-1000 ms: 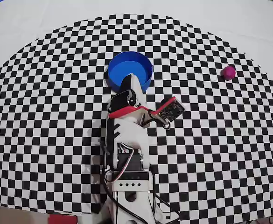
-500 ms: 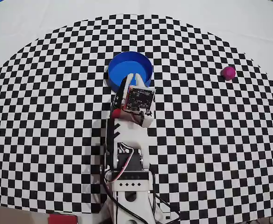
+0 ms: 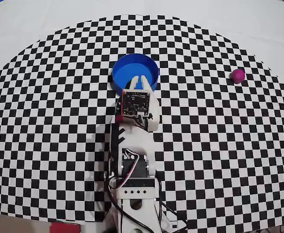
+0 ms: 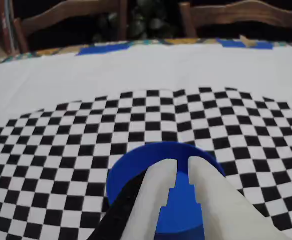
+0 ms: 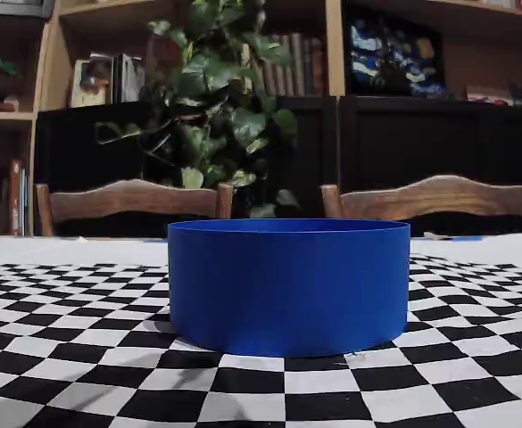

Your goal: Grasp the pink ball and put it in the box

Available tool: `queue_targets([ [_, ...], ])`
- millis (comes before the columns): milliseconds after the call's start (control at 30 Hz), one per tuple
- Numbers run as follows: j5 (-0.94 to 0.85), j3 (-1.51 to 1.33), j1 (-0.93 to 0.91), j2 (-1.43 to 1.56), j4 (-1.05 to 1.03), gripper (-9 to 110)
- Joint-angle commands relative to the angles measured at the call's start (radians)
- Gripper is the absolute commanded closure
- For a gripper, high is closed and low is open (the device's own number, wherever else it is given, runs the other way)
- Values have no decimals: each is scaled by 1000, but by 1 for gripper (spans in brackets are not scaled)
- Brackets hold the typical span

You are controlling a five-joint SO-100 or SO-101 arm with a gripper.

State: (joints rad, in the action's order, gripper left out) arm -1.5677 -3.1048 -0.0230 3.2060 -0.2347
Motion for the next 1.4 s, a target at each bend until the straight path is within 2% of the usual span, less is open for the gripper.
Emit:
queue_targets([
  [0, -11, -8, -2, -2, 23, 90],
  [167, -12, -8, 0, -6, 25, 74],
  [300, -12, -8, 0, -9, 25, 69],
  [900, -15, -8, -25, -31, 32, 68],
  [1367, -15, -8, -138, -63, 58, 68],
])
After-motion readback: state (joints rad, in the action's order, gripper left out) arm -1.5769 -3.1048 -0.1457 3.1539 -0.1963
